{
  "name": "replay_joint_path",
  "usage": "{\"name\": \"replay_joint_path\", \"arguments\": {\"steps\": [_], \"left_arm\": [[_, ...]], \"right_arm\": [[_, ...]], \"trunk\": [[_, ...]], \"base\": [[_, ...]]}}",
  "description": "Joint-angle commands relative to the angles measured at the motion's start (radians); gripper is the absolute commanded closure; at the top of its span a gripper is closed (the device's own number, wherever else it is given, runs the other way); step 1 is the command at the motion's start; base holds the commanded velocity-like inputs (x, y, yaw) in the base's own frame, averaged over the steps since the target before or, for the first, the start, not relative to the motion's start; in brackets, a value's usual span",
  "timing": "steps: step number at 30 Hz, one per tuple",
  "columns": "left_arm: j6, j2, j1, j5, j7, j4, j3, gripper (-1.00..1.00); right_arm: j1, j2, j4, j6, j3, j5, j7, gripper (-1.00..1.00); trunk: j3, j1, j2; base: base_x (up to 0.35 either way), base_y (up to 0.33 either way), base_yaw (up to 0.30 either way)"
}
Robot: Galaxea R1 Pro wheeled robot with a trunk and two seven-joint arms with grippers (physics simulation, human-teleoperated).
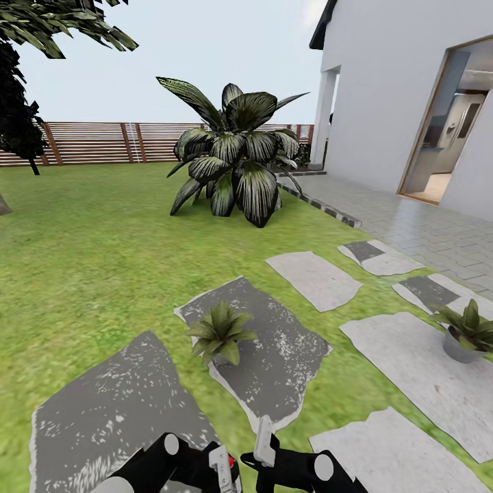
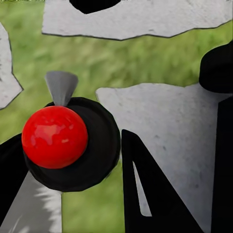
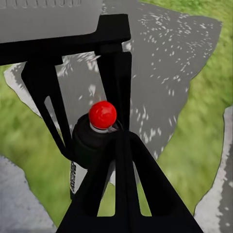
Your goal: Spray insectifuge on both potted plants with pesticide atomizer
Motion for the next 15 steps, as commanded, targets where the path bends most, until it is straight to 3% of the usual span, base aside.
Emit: {"name": "replay_joint_path", "arguments": {"steps": [1, 15], "left_arm": [[-0.009, 0.0, 0.0, -0.01, -0.002, -0.001, 0.001, 1.0], [-0.034, -0.003, -0.002, -0.009, -0.005, -0.002, 0.003, 1.0]], "right_arm": [[0.0, 0.0, -0.001, -0.005, -0.001, 0.009, 0.0, 1.0], [0.0, 0.0, -0.001, -0.005, -0.002, 0.009, 0.0, 1.0]], "trunk": [[-0.001, 0.0, 0.0], [-0.001, 0.0, 0.0]], "base": [[0.0, 0.0, 0.0], [0.0, 0.0, 0.0]]}}
